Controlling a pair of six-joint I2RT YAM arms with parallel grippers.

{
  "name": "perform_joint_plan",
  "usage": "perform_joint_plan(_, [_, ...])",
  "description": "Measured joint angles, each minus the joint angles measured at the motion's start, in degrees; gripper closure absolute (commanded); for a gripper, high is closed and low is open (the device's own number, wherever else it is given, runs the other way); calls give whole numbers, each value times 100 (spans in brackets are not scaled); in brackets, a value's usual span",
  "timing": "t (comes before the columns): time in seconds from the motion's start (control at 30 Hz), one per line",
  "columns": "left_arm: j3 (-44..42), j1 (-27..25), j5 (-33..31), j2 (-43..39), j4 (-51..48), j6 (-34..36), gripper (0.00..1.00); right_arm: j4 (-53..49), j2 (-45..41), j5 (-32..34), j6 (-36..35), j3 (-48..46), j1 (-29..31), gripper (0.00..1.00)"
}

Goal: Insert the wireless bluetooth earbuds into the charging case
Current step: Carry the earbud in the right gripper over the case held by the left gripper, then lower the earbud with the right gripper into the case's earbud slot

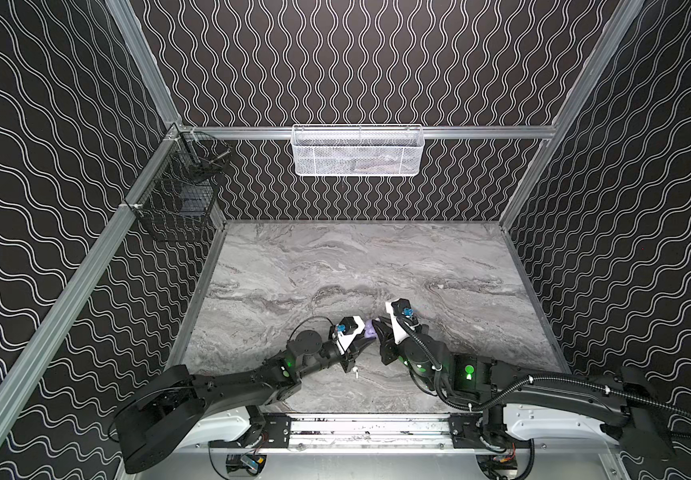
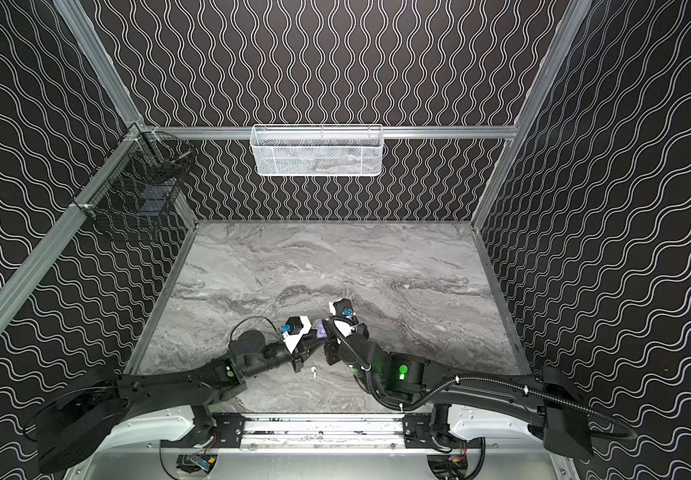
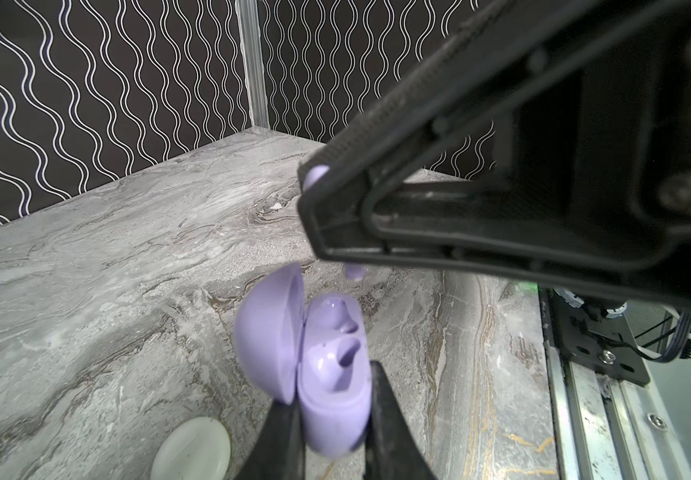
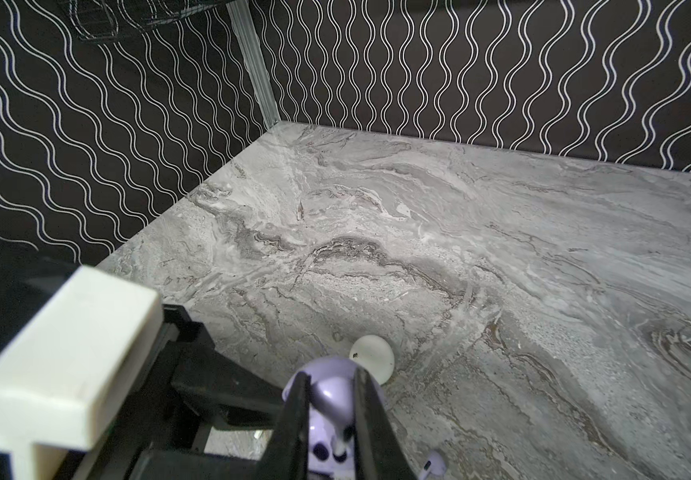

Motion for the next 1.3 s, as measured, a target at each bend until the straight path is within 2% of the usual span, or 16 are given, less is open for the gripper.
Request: perform_joint_plan(1.3, [-7,15,-7,-11,4,2,100,39,223,-264,7,-33,0,86])
